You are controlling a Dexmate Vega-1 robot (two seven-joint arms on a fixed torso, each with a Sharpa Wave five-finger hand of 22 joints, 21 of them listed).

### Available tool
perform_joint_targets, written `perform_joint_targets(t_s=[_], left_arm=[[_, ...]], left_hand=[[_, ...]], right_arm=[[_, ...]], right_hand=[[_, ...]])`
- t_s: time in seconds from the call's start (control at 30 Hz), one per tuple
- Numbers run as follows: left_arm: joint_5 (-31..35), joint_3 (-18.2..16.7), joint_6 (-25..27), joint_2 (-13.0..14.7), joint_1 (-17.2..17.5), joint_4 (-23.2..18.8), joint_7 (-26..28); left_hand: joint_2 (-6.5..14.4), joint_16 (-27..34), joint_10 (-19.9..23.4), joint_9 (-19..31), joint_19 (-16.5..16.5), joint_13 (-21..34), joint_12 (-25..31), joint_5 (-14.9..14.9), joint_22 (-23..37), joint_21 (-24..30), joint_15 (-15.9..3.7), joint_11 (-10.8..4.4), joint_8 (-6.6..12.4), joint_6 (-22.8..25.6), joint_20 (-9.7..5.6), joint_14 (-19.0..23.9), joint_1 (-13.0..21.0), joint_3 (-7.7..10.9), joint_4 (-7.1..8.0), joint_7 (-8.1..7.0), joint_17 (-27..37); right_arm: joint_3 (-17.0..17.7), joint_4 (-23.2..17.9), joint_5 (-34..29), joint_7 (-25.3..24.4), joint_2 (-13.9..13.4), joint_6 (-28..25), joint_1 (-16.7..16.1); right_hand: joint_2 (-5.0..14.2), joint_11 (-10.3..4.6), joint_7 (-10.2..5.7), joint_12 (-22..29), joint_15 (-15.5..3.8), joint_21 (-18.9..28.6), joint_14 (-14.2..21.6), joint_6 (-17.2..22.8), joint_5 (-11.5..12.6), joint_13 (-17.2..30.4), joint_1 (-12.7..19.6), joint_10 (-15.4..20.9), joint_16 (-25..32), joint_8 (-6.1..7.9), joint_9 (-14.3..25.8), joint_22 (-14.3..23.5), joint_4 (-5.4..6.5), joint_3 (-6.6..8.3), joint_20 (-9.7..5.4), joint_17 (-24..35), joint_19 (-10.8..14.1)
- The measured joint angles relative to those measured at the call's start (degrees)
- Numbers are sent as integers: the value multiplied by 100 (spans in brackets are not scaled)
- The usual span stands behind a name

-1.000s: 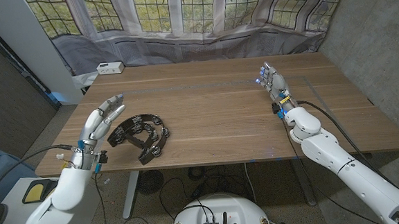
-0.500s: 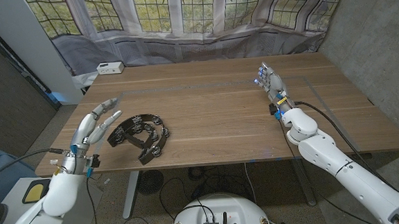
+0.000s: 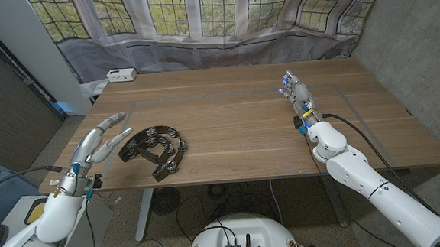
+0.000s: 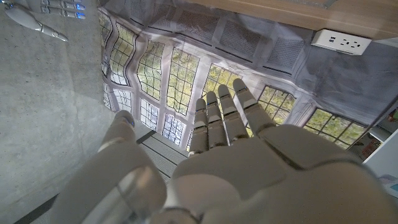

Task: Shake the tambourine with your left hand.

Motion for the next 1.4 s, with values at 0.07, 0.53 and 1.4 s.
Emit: perform_joint_targets(t_s=[0.07,0.53,1.4], left_arm=[[53,-22,68,65,48,-25,0],[502,-261,631,452,385,-422,-48],[1660,-1069,1663,1089,1114,-1622,-894]], left_hand=[[24,-44,-53,0,0,13,-55,0,0,-37,-40,-53,-13,-51,0,-40,245,101,-68,-51,0],[-494,-172,-294,0,5,12,-222,-1,0,-188,-257,-339,-81,-233,-142,-300,1559,383,-114,-217,0],[-915,-62,1308,-1,478,6,42,-23,30,-149,-683,-919,146,1692,-457,730,1756,153,113,-591,-26]], right_arm=[[-5,-16,0,0,16,0,-12],[-59,14,53,70,137,95,-2],[4,-192,-53,-146,129,149,-194]], right_hand=[[0,-23,0,0,0,0,0,0,0,0,0,23,0,0,0,0,0,0,0,0,0],[23,-31,0,0,0,1,0,0,0,0,23,31,0,0,0,0,0,0,0,1,0],[23,-31,-31,0,0,-23,63,31,0,0,22,31,0,0,0,0,0,1,0,16,0]])
